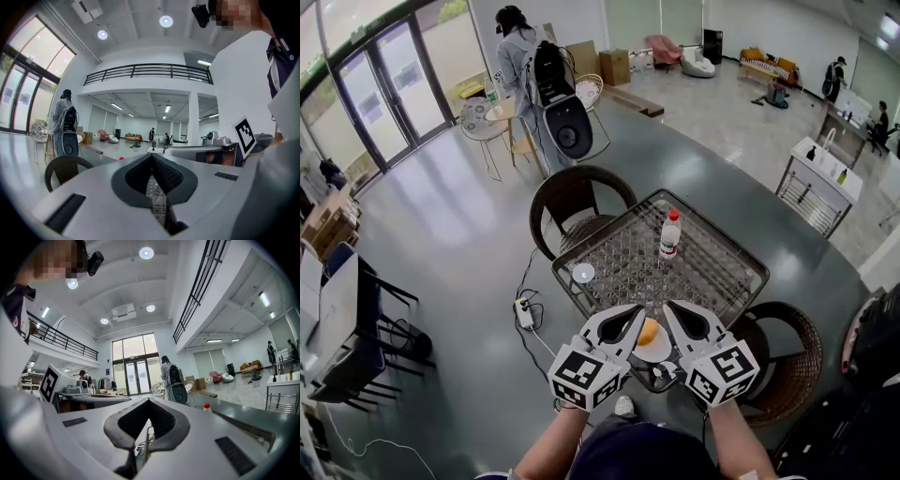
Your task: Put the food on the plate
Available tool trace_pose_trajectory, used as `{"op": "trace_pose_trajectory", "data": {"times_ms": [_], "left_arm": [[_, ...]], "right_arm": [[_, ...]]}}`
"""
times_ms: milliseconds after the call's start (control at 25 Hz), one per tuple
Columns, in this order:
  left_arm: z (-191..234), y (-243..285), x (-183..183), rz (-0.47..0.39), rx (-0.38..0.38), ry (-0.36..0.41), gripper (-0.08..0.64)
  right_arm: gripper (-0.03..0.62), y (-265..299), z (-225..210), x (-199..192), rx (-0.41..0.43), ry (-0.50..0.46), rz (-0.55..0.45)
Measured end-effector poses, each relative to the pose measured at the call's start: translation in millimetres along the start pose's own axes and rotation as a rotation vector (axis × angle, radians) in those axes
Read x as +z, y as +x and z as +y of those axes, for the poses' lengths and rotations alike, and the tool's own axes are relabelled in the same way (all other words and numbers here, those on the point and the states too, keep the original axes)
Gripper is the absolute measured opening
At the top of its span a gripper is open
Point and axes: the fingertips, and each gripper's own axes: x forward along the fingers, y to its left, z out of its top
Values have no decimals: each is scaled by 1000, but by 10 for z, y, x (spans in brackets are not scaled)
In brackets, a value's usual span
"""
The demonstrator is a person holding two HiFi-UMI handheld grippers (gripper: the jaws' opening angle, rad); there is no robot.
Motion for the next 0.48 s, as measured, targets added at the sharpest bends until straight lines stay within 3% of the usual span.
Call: {"op": "trace_pose_trajectory", "data": {"times_ms": [480], "left_arm": [[8, 1, -24, 13, -3, 9, 9]], "right_arm": [[5, -7, 6, 6, 0, 4, -8]]}}
